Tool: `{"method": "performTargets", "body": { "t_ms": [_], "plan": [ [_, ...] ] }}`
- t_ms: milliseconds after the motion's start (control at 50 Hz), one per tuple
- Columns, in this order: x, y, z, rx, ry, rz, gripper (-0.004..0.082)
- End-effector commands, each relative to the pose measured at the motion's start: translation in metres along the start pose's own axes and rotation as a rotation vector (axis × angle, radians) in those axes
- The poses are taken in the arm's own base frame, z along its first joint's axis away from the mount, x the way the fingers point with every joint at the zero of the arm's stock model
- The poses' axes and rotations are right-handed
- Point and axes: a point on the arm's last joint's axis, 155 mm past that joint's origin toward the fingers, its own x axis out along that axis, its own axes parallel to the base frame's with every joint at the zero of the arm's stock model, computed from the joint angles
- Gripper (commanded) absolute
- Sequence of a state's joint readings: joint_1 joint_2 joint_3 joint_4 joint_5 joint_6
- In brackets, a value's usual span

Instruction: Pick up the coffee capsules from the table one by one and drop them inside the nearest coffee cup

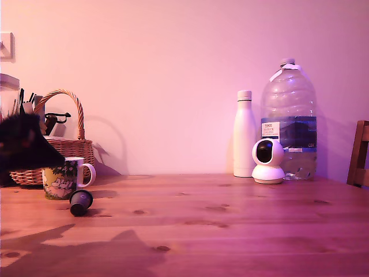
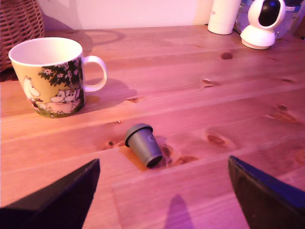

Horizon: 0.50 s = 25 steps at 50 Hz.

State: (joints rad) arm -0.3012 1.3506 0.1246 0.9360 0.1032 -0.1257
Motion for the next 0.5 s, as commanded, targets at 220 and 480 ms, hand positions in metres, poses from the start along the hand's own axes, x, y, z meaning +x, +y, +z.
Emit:
{"method": "performTargets", "body": {
  "t_ms": [220,480],
  "plan": [
    [0.019,0.002,-0.015,-0.001,0.038,0.0,0.0778],
    [0.04,-0.004,-0.024,0.005,0.064,-0.021,0.0778]
  ]
}}
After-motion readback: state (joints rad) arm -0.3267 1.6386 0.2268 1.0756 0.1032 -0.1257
